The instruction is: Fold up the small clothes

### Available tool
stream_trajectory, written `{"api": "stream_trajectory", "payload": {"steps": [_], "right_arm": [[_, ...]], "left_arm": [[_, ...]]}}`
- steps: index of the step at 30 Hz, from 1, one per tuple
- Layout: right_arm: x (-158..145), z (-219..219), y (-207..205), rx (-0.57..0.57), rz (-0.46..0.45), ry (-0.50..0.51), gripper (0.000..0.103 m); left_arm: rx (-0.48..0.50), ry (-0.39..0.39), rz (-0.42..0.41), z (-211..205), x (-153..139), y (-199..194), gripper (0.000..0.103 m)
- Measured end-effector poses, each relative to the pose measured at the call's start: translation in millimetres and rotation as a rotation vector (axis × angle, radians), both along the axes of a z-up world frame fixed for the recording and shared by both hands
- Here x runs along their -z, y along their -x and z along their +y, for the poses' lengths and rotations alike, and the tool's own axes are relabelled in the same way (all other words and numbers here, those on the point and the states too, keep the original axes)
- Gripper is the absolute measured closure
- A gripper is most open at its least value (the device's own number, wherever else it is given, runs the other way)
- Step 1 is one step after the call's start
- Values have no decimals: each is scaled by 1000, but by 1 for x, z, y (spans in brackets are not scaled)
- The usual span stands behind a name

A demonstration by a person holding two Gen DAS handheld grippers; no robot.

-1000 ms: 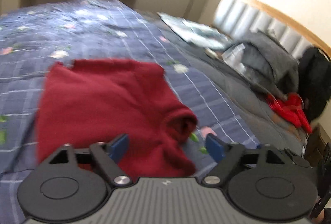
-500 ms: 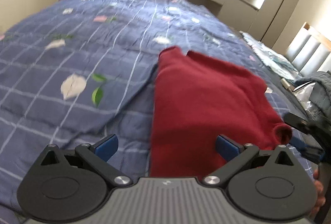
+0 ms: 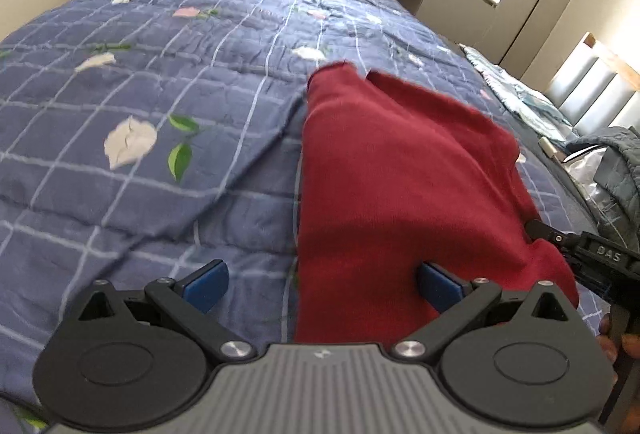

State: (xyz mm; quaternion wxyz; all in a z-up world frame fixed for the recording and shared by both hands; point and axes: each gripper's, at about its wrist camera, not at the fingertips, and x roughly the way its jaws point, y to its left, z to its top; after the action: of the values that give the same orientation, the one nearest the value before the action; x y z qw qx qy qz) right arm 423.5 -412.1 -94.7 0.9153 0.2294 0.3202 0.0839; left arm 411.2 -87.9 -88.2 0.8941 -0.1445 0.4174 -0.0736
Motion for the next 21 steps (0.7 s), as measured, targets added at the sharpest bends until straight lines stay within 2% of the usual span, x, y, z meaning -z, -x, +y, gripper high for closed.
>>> {"api": "stream_trajectory", "payload": {"steps": [1,4,9,11,12,13,15,19,21], "right_arm": [[-2,-3,0,4,-11,-15,66],[-10,-13,-9,13,-35,-42,46],[-5,-16,-54,-16,4,-38,44],[-2,-14,-69,-36,5,-53,49],[-1,-13,-74,-42,3,-55,61],[-2,-11,-79,-43,-3,-47,77],[-5,-6,-85,-49,-29,-9,96],[-15,-2,-85,-17,-112,94,98],[-13,-4,-87,4,-110,105,99]], "left_arm": [[-2,-2,-12,2,-3,-2,0],[7,3,-33,5,-9,-17,0],[-49,-32,-84,0,-18,-53,0],[-68,-11,-89,3,-19,-69,0],[-80,4,-88,4,-18,-79,0],[-92,9,-83,5,-16,-86,0],[-115,1,-60,5,-11,-102,0],[-130,-11,-39,2,2,-115,0],[-132,-12,-32,-2,10,-117,1]]}}
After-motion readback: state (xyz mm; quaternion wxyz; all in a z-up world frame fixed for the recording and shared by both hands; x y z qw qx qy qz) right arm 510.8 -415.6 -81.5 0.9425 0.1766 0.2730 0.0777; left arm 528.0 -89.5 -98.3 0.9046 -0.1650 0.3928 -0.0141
